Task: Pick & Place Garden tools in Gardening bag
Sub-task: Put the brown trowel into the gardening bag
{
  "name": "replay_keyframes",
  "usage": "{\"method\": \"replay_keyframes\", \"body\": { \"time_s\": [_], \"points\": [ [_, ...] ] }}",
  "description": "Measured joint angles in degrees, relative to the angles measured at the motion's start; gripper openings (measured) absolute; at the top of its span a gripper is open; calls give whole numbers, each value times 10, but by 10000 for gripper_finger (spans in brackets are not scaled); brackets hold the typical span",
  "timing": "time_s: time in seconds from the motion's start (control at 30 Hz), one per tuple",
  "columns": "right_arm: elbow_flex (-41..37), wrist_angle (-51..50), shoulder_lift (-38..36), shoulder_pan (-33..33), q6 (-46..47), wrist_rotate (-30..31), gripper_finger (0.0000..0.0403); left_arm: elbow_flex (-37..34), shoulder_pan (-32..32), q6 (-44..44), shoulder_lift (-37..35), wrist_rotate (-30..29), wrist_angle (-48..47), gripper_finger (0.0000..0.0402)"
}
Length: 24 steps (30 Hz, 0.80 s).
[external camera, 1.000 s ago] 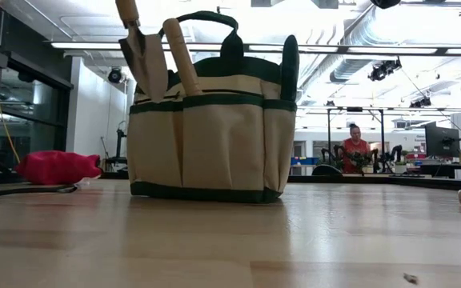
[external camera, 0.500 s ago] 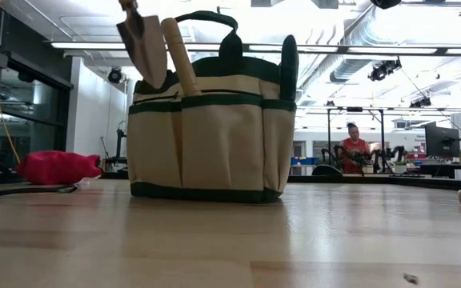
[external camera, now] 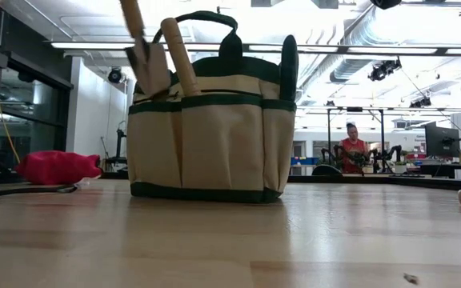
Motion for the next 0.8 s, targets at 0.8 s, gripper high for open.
{"method": "replay_keyframes", "body": {
  "time_s": [0.8],
  "points": [
    [0, -16, 0, -4, 19, 0, 227, 0, 81, 26, 35, 125, -42, 62]
  ]
}}
